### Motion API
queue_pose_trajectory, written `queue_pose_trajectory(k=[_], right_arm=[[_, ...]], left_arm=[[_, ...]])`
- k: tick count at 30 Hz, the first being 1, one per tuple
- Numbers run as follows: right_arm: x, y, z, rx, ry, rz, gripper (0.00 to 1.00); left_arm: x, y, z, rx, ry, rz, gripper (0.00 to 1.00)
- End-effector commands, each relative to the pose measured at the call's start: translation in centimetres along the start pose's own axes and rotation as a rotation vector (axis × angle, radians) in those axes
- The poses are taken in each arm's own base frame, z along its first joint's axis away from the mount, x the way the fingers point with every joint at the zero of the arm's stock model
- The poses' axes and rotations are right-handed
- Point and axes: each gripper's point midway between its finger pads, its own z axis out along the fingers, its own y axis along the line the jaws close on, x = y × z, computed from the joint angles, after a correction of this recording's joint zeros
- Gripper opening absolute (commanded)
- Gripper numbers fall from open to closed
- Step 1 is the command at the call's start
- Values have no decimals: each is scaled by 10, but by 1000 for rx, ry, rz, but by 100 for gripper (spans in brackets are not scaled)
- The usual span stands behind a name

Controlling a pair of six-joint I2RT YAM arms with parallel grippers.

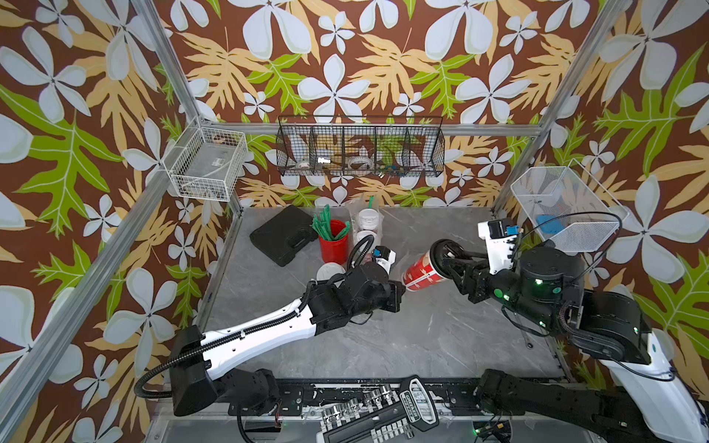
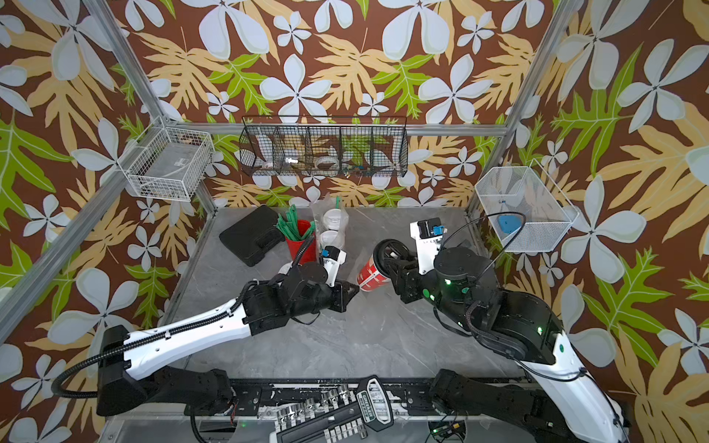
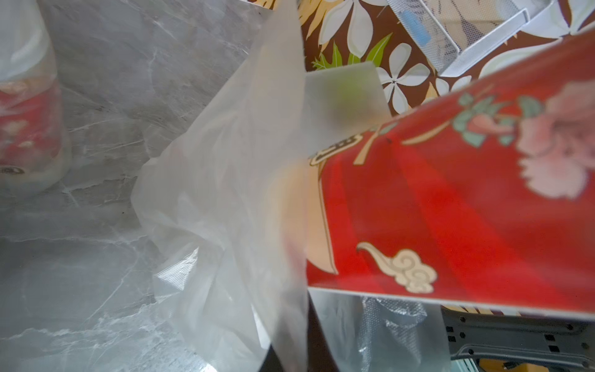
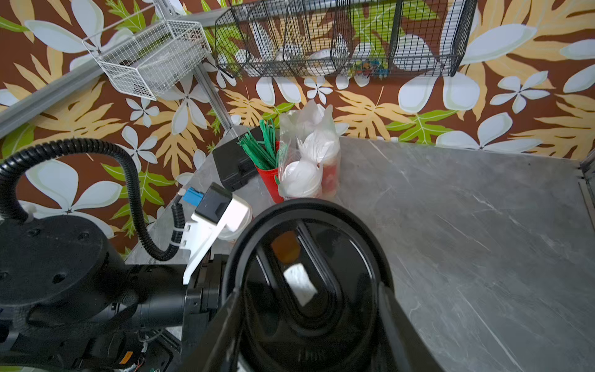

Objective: Pack milk tea into plastic carrier bags
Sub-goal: Place the milk tea cup in the plastic carrier bag.

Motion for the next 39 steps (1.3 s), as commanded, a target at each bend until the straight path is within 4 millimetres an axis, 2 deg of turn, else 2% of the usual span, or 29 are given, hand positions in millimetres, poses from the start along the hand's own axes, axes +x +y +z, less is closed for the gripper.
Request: queue_pose_trajectory(k=[1,6,10,16,24,30,39], right_arm=[[13,0,-1,-9,49,30,49],[18,-9,-5,21,58,40,49],[22,-8,-7,0,61,59,49],[45,-3,10,-14,133,57,49],[55,13,28,-87,132,90,49],[70,20,41,-131,140,129,49],[95,19,63,-121,173,154,49]], left_arm=[[-12,2,0,2,-52,-43,0],[-20,4,-4,2,-84,-62,0],[-24,8,-2,-7,-100,-84,0],[-33,10,-2,0,-139,-144,0],[-36,18,-2,6,-175,-223,0],[-35,24,-4,20,-202,-278,0],[-38,24,-14,55,-240,-326,0]])
